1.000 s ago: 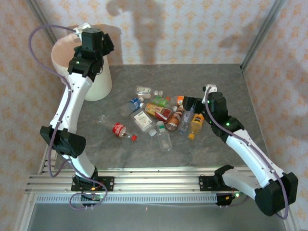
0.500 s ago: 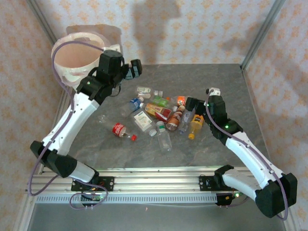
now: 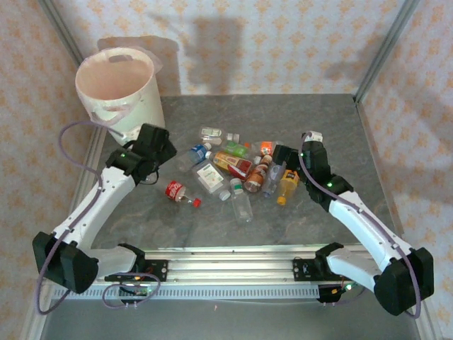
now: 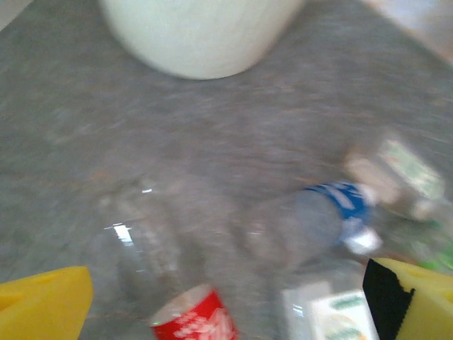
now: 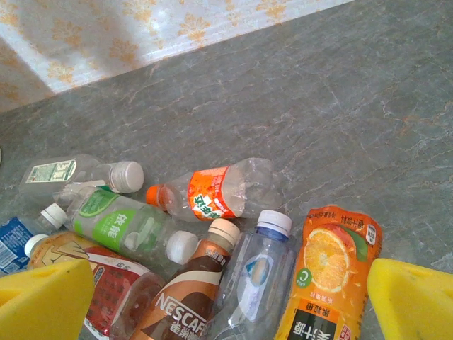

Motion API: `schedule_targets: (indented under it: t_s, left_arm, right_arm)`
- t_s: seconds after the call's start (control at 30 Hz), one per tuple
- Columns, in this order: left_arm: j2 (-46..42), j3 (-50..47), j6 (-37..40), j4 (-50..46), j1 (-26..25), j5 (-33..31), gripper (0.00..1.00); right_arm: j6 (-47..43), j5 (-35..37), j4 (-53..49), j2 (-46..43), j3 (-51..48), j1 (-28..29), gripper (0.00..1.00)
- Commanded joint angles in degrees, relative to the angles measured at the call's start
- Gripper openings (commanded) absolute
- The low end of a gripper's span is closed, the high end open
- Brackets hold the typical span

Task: Put the plastic bottles in the bin

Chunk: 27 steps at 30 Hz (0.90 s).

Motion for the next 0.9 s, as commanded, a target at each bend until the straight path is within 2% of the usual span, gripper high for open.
schedule_targets:
  t_s: [0.0, 0.2, 0.3, 0.4, 0.6, 0.87]
  left_arm:
    - [-2.1, -4.3, -6.1, -0.7, 3.7, 2.5, 1.0]
    - [1.1, -6.0, -9.1, -1.8, 5.4, 2.5, 1.0]
    - [4.2, -8.0, -10.2, -0.6, 9.4, 6.4, 1.0]
    - [6.5, -9.3, -10.3, 2.0, 11.8, 9.4, 1.0]
    - [11.1, -11.2, -10.8, 8.8, 13.4, 13.5, 1.0]
    - [14.7, -14.0, -12.1, 16.5, 14.5, 13.7, 0.98]
  right_arm:
    - [0.5, 1.9, 0.6, 0.1, 1.5, -0.1, 0.99]
    - [0.5, 1.4, 0.0, 0.5, 1.8, 0.0, 0.99]
    - [0.7, 1.3, -0.3, 0.2, 1.5, 0.0, 0.99]
    - [0.5, 1.3, -1.4, -0.4, 1.6, 0.0, 0.99]
    - [0.1, 2.2, -2.0, -1.8, 0.7, 0.0, 0.99]
    - [0.5, 2.3, -2.1, -1.9, 0.6, 0.0, 0.99]
